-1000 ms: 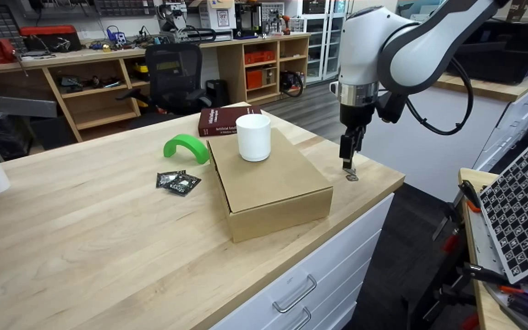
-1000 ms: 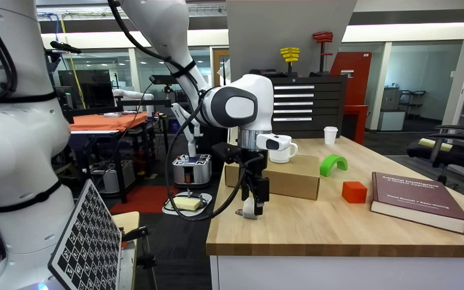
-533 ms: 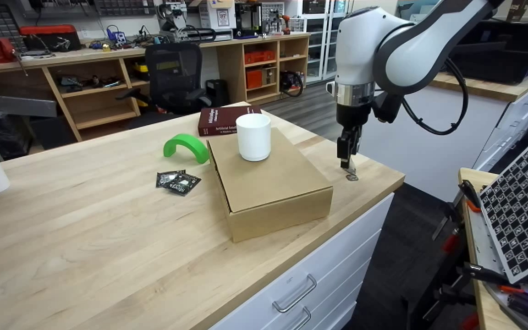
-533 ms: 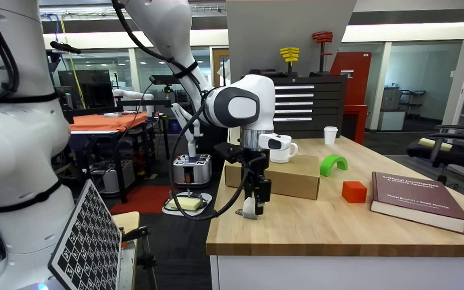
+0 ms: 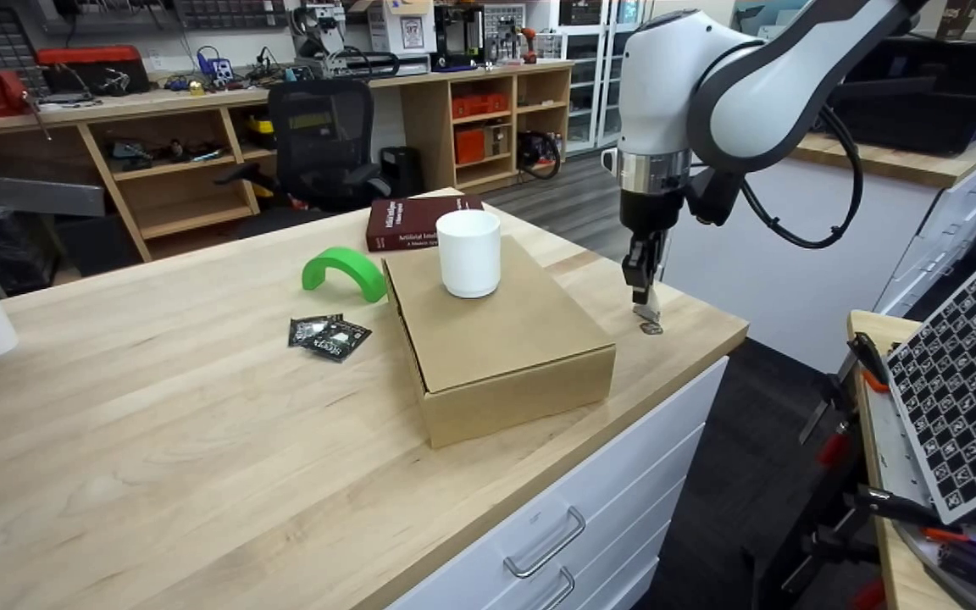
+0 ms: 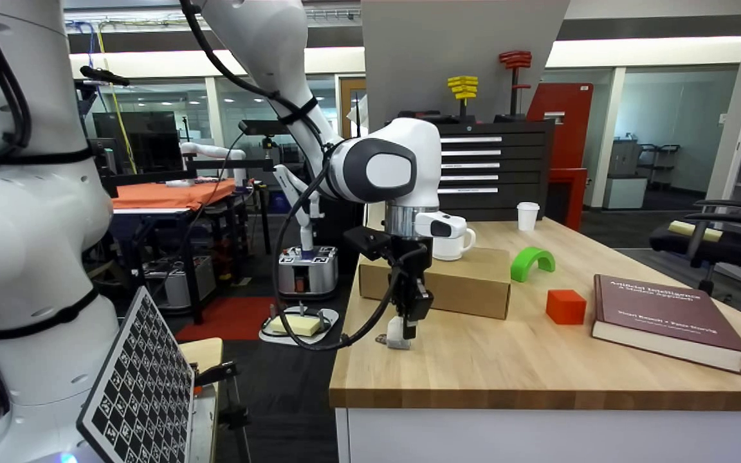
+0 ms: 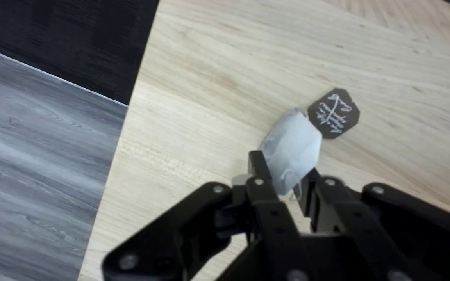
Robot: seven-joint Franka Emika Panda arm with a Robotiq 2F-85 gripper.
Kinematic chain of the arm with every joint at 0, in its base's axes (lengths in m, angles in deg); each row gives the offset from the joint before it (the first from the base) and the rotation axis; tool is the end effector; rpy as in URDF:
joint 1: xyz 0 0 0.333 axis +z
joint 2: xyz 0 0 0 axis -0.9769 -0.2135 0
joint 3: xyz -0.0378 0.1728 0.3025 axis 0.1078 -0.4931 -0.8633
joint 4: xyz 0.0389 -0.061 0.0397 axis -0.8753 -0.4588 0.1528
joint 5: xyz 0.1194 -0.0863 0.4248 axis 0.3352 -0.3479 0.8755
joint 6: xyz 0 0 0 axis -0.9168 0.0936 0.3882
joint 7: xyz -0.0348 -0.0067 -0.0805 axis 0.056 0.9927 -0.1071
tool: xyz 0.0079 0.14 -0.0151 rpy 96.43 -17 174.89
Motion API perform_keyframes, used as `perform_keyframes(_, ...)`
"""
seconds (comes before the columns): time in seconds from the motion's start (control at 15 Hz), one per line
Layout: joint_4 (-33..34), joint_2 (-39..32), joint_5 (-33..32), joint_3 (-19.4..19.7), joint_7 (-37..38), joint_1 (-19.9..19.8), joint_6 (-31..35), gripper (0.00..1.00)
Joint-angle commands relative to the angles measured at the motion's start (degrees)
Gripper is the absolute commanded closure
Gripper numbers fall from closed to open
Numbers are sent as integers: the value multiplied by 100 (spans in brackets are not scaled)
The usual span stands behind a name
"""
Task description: Put the teabag in the mug
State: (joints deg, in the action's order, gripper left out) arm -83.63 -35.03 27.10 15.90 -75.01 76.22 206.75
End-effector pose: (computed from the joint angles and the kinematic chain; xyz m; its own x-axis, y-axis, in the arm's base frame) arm 0.5109 0.0000 0.2141 0.9976 -0.0453 -0.0520 -0.0407 -0.9955 0.0858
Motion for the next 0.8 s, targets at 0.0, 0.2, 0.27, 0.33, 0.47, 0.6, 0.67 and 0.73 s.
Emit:
perform_keyframes(0.0,57,16,68,105,-72,57,-27,98)
perform_keyframes(0.2,71,99,30,160,0,34,-127,99)
perform_keyframes(0.27,78,146,-20,198,46,24,-183,97)
perform_keyframes(0.33,87,202,-72,232,71,19,-208,97)
perform_keyframes(0.47,119,333,-96,287,37,7,-248,96)
perform_keyframes(0.6,148,534,-130,324,35,-1,-299,97)
perform_keyframes(0.67,166,663,-139,338,14,-13,-332,97)
perform_keyframes(0.73,196,755,-153,344,25,-21,-360,98)
